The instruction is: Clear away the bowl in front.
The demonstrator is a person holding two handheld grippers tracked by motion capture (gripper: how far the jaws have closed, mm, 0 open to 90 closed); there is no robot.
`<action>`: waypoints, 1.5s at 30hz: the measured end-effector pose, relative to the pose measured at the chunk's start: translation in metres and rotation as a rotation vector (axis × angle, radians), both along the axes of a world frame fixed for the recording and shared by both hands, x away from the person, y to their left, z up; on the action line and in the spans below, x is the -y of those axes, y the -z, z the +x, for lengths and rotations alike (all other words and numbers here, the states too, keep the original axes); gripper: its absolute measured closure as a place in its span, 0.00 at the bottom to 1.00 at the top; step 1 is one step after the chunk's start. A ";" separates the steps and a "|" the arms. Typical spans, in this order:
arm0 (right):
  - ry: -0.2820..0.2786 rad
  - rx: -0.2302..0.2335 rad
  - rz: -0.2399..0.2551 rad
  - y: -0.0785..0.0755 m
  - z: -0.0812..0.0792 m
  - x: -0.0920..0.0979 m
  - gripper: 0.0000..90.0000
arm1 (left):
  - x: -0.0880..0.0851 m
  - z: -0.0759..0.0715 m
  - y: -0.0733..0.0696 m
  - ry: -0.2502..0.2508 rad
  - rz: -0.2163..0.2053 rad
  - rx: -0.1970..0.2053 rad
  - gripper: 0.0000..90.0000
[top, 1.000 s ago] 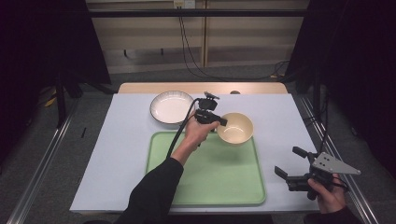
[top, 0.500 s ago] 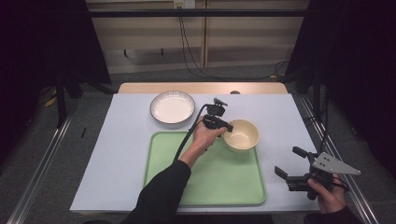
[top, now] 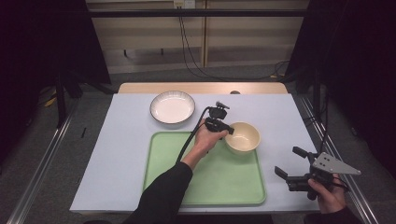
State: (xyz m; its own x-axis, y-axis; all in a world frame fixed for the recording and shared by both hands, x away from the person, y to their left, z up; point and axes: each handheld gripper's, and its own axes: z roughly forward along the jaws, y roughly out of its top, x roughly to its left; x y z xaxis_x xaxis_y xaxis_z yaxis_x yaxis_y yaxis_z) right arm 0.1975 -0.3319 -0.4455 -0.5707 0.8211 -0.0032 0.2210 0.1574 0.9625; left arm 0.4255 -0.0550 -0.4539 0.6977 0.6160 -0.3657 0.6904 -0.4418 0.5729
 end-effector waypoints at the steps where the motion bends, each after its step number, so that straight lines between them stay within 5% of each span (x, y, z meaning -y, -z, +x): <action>1: 0.000 -0.003 0.000 0.000 0.000 0.000 0.01 | 0.001 -0.001 0.000 -0.007 -0.006 -0.002 0.91; 23: -0.001 0.003 -0.003 0.000 0.000 0.001 0.01 | 0.001 -0.003 0.000 -0.026 -0.019 0.021 0.89; 29: -0.002 -0.001 0.001 0.000 0.001 0.001 0.01 | -0.002 -0.004 -0.006 -0.023 -0.024 0.055 0.69; 31: 0.000 0.000 0.002 0.000 0.001 0.001 0.01 | -0.005 -0.003 -0.008 -0.025 -0.066 0.038 0.69; 39: 0.001 0.000 0.000 0.000 0.001 0.001 0.01 | -0.018 -0.007 -0.012 -0.046 -0.071 0.129 0.39; 41: 0.001 0.001 0.000 0.000 0.001 0.001 0.01 | -0.024 -0.011 -0.015 -0.075 -0.082 0.179 0.27; 45: -0.001 -0.001 -0.002 0.000 0.001 0.001 0.01 | -0.031 -0.013 -0.017 -0.077 -0.085 0.204 0.13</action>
